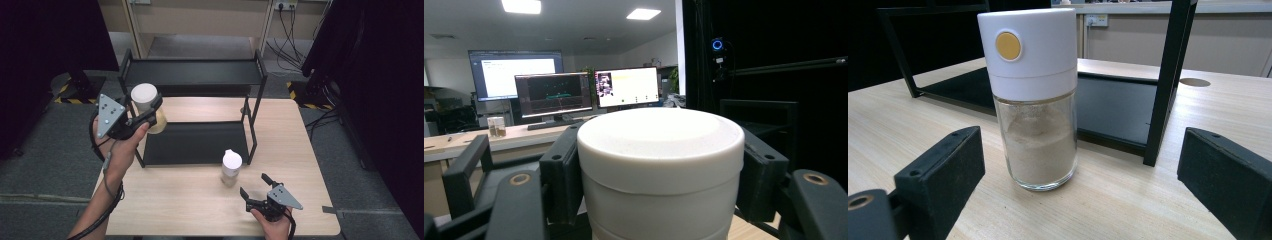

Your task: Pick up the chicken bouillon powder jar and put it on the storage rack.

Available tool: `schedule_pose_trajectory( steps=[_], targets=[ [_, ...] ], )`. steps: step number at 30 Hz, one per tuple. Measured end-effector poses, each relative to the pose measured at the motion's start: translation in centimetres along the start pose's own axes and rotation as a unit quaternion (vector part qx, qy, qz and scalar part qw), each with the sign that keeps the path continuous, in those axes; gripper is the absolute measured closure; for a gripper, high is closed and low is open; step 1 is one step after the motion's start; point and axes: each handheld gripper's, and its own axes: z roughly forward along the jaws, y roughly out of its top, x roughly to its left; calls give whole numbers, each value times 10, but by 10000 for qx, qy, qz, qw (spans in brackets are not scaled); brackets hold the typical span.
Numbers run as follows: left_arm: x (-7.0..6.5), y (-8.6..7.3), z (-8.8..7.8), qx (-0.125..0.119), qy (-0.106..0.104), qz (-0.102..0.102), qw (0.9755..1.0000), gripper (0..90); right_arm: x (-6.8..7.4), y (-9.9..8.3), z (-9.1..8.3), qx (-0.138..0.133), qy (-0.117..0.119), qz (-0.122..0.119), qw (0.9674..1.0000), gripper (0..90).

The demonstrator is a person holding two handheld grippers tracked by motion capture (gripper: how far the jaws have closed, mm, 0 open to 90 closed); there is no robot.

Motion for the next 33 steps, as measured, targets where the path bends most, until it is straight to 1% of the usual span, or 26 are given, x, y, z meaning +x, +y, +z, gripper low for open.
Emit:
schedule_pose_trajectory(
  steps=[8, 19, 27, 30, 33],
  targets=[
    [6, 14, 7, -28, 78, -62, 9999, 335, 0, 0, 0, 4, 6, 9, 10000, 51],
    [10, 26, 13, -21, 133, -100, 9999, 335, 0, 0, 0, 7, -1, 9, 10000, 52],
    [12, 38, 19, -11, 171, -81, 9998, 335, 0, 1, 0, 19, -1, 7, 10000, 52],
    [12, 43, 23, -3, 192, -27, 9998, 335, 0, 1, 0, 14, -4, 7, 10000, 52],
    [13, 47, 25, -10, 206, -78, 9998, 335, 0, 1, 0, 16, 0, 10, 10000, 52]
  ],
)
